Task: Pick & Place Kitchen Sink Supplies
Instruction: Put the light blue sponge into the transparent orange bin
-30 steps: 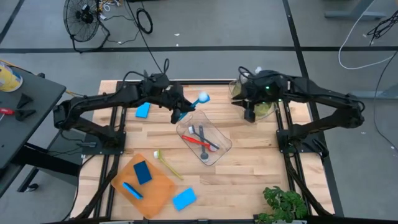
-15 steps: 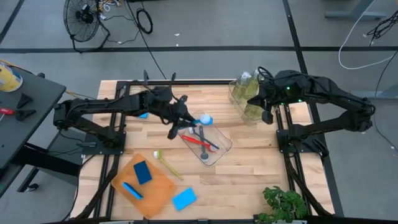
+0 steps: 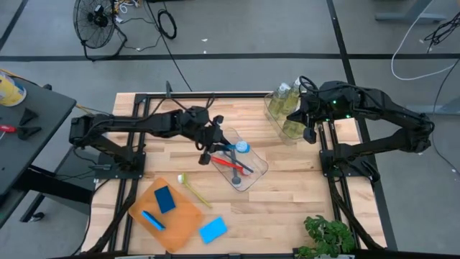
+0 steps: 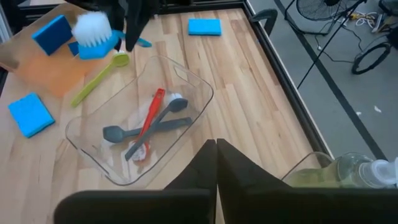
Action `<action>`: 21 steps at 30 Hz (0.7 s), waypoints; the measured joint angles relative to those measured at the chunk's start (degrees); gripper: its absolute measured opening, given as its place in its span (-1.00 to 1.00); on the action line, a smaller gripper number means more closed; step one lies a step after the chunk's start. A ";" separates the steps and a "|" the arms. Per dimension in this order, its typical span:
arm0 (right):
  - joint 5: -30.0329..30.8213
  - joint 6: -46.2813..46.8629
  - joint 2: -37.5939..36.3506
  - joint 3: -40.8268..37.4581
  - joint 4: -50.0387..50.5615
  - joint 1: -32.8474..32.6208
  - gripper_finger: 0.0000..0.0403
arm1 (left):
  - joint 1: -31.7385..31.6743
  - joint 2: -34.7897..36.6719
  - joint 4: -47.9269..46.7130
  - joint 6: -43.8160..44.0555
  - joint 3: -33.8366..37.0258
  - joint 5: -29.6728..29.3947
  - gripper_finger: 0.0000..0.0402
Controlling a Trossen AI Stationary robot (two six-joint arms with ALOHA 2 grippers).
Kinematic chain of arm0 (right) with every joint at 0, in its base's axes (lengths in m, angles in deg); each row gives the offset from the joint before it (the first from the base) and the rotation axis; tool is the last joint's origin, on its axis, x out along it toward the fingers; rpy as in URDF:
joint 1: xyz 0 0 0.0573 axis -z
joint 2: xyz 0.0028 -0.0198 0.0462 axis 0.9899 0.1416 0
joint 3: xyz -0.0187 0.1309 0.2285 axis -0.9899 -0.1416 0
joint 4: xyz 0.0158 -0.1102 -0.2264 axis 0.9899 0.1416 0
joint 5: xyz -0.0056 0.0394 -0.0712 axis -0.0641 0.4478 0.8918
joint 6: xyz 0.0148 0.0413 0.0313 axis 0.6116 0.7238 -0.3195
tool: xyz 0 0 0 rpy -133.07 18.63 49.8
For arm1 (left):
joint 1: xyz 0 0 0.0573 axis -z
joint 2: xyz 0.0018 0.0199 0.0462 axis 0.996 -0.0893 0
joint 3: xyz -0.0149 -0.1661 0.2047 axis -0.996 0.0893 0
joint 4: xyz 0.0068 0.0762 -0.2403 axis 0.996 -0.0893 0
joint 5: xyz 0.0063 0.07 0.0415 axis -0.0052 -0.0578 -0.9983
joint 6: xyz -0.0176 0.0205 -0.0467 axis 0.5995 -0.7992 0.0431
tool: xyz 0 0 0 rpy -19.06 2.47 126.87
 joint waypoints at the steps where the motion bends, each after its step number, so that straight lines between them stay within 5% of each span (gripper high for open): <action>1: 0.02 0.00 0.00 0.00 0.02 0.00 -0.97 | 0.00 -0.51 0.10 -0.16 0.00 0.04 -0.66; 21: 0.07 -1.09 0.02 0.00 -0.02 0.02 -0.97 | 0.71 -13.22 -1.70 -7.59 0.00 -2.33 -0.64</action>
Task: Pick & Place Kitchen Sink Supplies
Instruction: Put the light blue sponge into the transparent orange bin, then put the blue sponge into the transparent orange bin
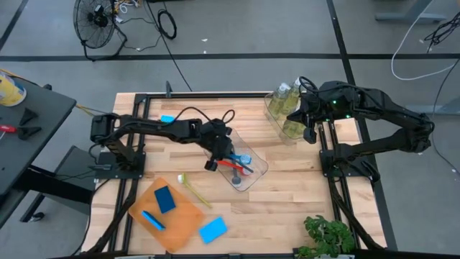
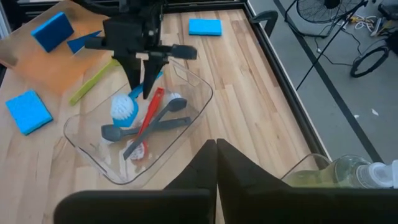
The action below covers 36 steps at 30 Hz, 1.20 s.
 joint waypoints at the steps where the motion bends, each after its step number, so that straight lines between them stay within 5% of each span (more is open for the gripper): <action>1: 0.00 0.00 0.00 0.00 0.02 0.00 -0.97 | 0.04 -0.48 -0.27 -0.66 0.00 0.01 -0.63; 22: 0.18 -0.03 0.02 0.00 -0.09 0.02 -0.97 | -0.14 0.03 -2.68 1.90 -1.28 -0.48 -0.02; 36: 1.97 -0.09 1.11 0.00 -4.40 0.02 -0.97 | -1.77 1.50 -30.37 2.15 -16.89 -16.07 0.02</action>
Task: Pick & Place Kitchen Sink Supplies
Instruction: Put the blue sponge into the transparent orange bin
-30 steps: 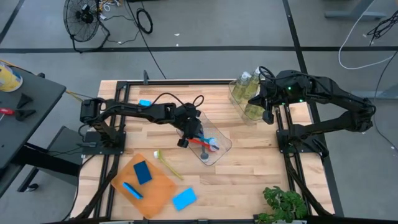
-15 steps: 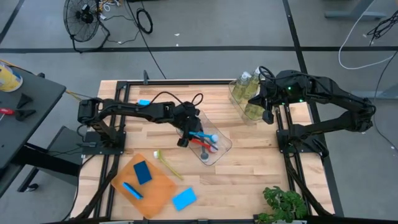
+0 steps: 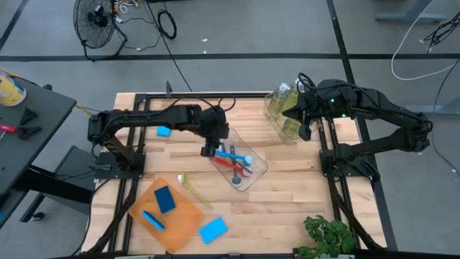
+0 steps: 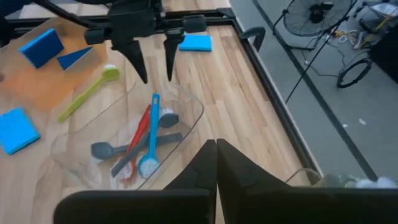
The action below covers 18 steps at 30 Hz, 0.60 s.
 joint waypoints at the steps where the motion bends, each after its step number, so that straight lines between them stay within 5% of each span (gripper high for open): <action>1: -0.02 0.00 0.19 0.00 -0.46 0.00 -0.97 | -0.48 0.00 -1.68 0.51 -0.62 -0.56 0.02; 18: 0.00 -2.35 4.64 0.00 -1.33 0.00 -0.97 | -15.01 1.85 -18.71 10.07 -1.93 6.05 0.01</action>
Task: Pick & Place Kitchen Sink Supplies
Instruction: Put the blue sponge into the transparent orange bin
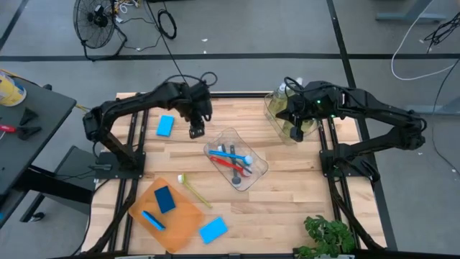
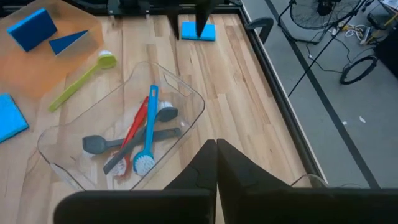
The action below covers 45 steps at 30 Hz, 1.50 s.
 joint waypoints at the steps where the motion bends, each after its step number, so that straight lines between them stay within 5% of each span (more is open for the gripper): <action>1: 0.00 0.00 0.18 0.00 0.00 0.00 -0.97 | -0.73 0.51 -0.03 0.05 0.27 0.00 0.01; 9: 0.00 -0.43 1.62 0.00 -0.05 0.00 -0.97 | -5.93 9.65 6.17 2.54 12.23 -0.29 -0.05; 19: 0.02 -1.28 4.09 0.00 -3.39 0.00 -0.97 | -11.30 16.20 7.85 20.26 24.38 -11.76 -0.08; 27: 0.00 -2.08 6.06 0.00 -5.70 0.00 -0.97 | -16.39 16.27 7.72 37.74 28.31 -12.92 -0.08; 45: -0.66 -2.10 8.94 0.00 -5.75 0.00 -0.97 | -27.79 14.11 5.34 40.37 30.42 -13.90 -0.07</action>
